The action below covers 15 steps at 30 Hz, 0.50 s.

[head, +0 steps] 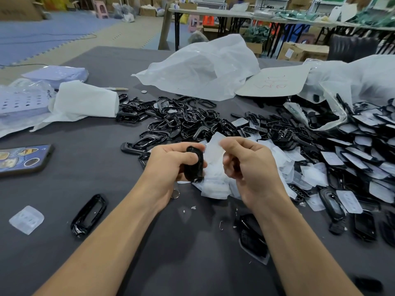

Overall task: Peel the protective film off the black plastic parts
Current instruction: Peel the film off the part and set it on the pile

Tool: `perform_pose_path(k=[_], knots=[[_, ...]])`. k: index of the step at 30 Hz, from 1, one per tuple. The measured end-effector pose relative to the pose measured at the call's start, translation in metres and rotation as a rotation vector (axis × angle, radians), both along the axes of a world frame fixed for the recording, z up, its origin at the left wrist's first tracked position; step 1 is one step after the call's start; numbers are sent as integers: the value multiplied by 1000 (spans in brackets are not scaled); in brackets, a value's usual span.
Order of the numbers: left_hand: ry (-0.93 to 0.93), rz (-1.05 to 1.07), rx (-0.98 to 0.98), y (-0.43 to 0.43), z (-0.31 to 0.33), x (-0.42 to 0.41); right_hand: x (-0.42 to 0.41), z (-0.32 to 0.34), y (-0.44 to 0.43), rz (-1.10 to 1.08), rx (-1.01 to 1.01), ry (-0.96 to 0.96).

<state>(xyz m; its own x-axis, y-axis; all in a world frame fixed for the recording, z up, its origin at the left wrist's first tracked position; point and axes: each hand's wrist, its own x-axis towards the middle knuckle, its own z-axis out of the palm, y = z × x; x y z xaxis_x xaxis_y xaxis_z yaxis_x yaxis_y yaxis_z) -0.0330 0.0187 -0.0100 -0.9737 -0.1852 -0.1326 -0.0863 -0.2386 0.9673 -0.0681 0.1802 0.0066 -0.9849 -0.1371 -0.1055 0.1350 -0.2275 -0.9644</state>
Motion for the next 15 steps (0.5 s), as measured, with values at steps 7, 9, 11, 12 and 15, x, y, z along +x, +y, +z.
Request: perform_pose_path(k=[7, 9, 11, 12, 15], knots=[[18, -173, 65, -4, 1, 2, 1, 1, 0, -5, -73, -25], [31, -150, 35, -1, 1, 2, 1, 1, -1, 4, -47, -14], [45, -109, -34, 3, 3, 3, 2, 0, -1, 15, -13, 3], [45, -95, -64, 2, 2, 3, 1, 0, -1, 22, 3, 18], [26, -86, -86, 3, 3, 4, 1, -2, 1, 27, 88, 117]])
